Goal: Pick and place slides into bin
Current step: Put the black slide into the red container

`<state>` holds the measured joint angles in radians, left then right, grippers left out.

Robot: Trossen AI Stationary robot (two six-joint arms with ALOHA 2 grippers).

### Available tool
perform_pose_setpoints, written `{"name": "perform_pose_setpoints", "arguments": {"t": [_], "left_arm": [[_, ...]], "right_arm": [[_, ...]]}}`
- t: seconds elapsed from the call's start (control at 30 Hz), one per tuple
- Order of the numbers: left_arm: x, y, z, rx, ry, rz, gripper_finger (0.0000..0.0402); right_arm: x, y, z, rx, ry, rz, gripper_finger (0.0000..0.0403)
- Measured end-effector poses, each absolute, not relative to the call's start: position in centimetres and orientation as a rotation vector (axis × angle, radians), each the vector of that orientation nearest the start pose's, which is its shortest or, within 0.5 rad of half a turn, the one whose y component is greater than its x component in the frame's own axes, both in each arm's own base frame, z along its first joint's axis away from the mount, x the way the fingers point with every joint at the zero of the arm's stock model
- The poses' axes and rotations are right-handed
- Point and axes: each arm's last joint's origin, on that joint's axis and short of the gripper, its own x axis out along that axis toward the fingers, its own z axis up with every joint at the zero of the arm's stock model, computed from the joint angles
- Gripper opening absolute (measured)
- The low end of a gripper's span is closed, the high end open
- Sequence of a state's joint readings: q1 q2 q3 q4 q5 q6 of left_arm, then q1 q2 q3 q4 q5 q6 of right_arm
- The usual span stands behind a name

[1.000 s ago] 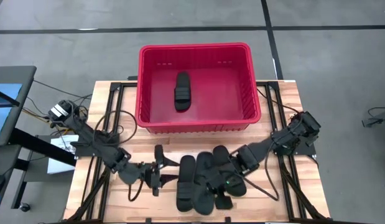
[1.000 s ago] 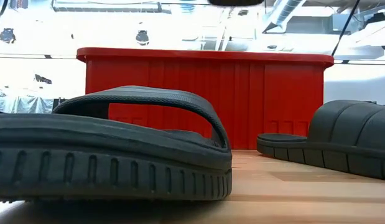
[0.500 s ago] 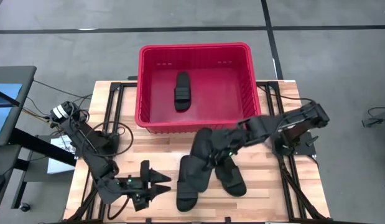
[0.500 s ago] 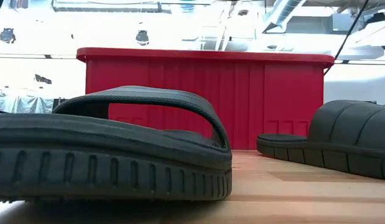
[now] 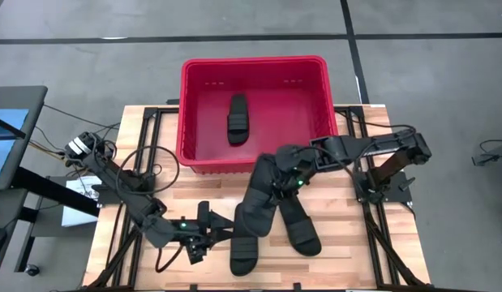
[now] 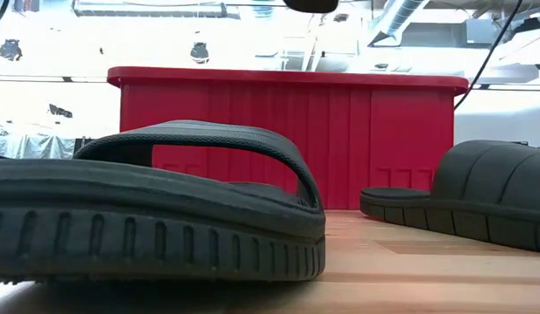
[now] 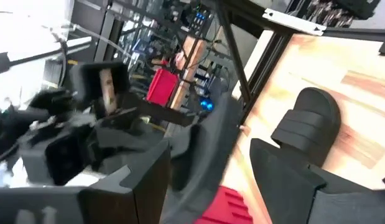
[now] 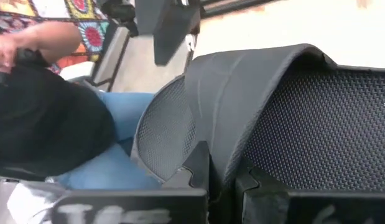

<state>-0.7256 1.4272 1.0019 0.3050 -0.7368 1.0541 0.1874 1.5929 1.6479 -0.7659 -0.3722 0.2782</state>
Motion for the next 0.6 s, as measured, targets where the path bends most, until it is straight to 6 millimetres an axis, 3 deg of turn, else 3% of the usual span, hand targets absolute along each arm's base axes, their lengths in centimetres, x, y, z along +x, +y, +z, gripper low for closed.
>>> {"name": "perform_pose_setpoints", "arguments": {"t": [0.37,0.6], "left_arm": [[26.8,-17.7,30.7,1.099,0.088,-0.052,0.0213],[28.9,-17.5,29.1,1.130,0.075,-0.060,0.0213]], "right_arm": [[33.1,6.6,38.1,0.263,0.756,0.498,0.0001],[33.1,6.6,38.1,0.257,0.754,0.504,0.0002]]}}
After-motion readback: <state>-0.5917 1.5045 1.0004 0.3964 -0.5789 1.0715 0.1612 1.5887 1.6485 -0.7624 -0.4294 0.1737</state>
